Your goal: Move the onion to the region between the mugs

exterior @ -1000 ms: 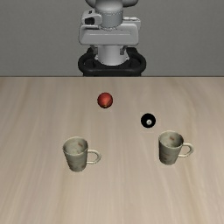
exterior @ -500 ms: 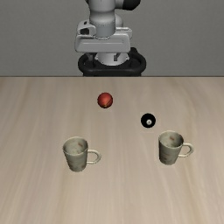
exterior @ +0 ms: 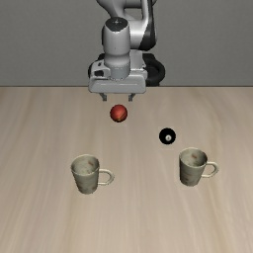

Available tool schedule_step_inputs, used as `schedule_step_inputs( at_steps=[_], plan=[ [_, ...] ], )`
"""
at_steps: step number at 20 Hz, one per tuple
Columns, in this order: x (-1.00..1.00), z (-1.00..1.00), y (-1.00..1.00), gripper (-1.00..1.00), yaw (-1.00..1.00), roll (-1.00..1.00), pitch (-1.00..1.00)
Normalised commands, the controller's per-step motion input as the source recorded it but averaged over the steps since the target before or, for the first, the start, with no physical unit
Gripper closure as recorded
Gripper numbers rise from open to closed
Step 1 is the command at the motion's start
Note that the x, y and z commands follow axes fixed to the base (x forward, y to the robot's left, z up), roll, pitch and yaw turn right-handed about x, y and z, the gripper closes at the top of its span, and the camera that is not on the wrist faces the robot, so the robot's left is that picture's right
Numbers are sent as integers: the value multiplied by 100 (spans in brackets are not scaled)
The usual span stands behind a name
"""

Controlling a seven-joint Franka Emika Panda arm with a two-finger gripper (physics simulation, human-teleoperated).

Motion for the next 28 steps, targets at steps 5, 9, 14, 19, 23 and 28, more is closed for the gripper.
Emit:
schedule_step_inputs(
  at_steps=[5, 9, 14, 19, 23, 28],
  plan=[
    [0, -100, 0, -100, 0, 0, 0],
    [0, 0, 0, 100, 0, 0, 0],
    [60, 20, 0, 100, 0, 0, 0],
    [100, 0, 0, 100, 0, 0, 0],
    [100, 0, 0, 100, 0, 0, 0],
    [100, 0, 0, 100, 0, 0, 0]
  ],
)
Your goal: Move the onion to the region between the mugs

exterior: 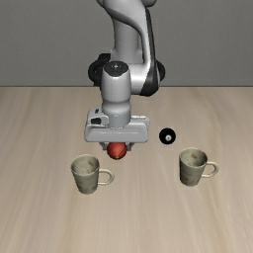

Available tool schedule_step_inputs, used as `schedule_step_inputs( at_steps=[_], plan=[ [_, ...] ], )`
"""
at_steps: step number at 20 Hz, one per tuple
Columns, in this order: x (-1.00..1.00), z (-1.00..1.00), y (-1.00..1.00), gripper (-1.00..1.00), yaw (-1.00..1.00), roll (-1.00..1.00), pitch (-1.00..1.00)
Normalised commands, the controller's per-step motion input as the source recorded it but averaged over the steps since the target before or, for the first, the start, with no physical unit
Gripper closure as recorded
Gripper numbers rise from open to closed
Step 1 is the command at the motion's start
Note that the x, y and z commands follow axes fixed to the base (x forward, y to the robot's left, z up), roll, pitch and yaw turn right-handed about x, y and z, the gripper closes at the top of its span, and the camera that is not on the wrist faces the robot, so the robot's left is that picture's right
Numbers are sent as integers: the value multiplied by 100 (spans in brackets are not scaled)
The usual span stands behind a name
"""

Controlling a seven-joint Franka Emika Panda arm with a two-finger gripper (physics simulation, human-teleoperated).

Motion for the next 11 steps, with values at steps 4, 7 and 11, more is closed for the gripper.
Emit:
schedule_step_inputs(
  at_steps=[4, 7, 11],
  plan=[
    [50, 0, 50, 100, 0, 0, 0],
    [0, 0, 100, 100, 0, 0, 0],
    [100, 0, 0, 100, 0, 0, 0]
  ],
)
